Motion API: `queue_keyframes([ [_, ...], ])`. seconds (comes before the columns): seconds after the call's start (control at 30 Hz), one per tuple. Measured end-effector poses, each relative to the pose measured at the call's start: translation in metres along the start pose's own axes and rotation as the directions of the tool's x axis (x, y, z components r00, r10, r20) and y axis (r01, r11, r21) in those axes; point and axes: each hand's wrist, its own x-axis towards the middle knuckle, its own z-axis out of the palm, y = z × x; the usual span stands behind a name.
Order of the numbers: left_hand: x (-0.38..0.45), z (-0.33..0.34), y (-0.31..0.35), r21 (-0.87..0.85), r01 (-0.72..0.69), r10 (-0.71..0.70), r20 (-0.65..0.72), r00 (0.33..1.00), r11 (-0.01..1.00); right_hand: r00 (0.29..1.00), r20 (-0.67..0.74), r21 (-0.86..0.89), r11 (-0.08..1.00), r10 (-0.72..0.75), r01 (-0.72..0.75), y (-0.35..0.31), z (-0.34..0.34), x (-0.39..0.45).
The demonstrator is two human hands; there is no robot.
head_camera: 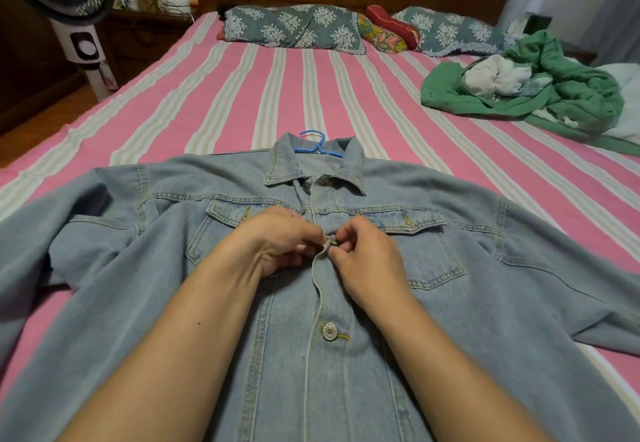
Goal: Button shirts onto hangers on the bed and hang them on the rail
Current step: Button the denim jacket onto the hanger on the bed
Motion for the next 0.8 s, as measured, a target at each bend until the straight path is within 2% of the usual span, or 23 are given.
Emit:
queue_keyframes([
  [0.07,0.001,-0.001,-0.001,-0.054,0.023,-0.023,-0.012,1.0,0.998,1.0,0.0,-0.008,1.0,-0.003,0.003,0.001,-0.001,0.0],
  [0.2,0.002,-0.006,-0.004,-0.239,0.106,-0.091,0.069,0.993,0.965,1.0,0.03,0.014,1.0,0.005,-0.005,0.002,-0.002,0.001],
  [0.3,0.003,-0.006,-0.004,-0.279,0.109,-0.091,0.077,0.993,0.954,1.0,0.03,-0.013,1.0,-0.005,0.006,0.001,-0.003,0.0],
  [0.4,0.003,-0.006,-0.004,-0.3,0.121,-0.091,0.111,0.99,0.946,0.999,0.001,-0.112,0.993,-0.044,0.044,-0.003,-0.001,-0.006],
  [0.5,0.004,-0.004,-0.005,-0.263,0.114,-0.088,0.109,0.99,0.958,0.997,0.052,-0.156,0.986,-0.056,0.063,-0.002,0.0,-0.006],
  [0.6,0.005,-0.002,-0.007,-0.223,0.066,-0.054,0.059,0.997,0.973,0.998,0.06,0.064,0.998,-0.002,-0.002,0.004,-0.004,0.005],
  [0.67,0.005,-0.001,-0.007,-0.162,0.028,-0.023,0.035,0.999,0.986,0.999,0.017,0.193,0.981,-0.029,0.025,0.006,-0.006,0.007],
  [0.8,0.005,-0.005,-0.01,-0.023,-0.071,0.071,0.017,0.997,0.997,0.987,-0.007,0.032,0.986,-0.161,0.161,0.008,-0.003,0.007],
])
